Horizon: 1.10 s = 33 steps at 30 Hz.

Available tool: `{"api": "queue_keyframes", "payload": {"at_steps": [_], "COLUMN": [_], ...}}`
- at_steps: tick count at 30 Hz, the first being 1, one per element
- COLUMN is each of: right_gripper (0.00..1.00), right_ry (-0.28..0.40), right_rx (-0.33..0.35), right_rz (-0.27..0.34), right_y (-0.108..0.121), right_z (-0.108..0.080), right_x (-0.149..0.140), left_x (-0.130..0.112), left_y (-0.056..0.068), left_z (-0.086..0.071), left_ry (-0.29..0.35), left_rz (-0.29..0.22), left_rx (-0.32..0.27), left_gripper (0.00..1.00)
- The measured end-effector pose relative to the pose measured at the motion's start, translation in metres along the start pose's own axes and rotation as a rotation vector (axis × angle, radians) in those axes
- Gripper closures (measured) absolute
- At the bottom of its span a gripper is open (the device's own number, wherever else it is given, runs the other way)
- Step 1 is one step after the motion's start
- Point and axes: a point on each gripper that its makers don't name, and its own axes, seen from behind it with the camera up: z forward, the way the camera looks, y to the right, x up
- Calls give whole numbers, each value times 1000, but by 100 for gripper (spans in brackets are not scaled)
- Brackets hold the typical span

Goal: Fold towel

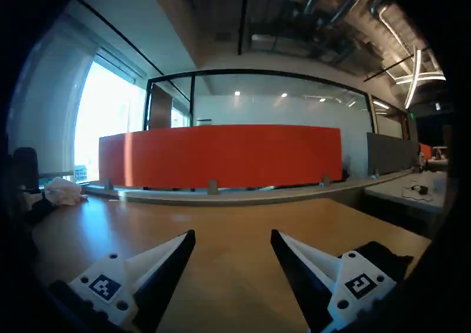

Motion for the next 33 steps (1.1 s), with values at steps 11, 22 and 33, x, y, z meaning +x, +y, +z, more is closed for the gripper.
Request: {"api": "queue_keyframes", "payload": {"at_steps": [11,22,33], "right_gripper": [1,1,1], "right_ry": [3,2,1], "right_rx": [0,5,5], "right_rz": [-16,-17,-16], "right_y": [-1,-2,-1], "right_z": [1,2,2], "right_x": [-2,-3,-3], "left_x": [0,0,0], "left_y": [0,0,0], "left_z": [0,0,0], "left_ry": [0,0,0], "left_rz": [0,0,0], "left_rx": [0,0,0], "left_gripper": [6,6,6]}}
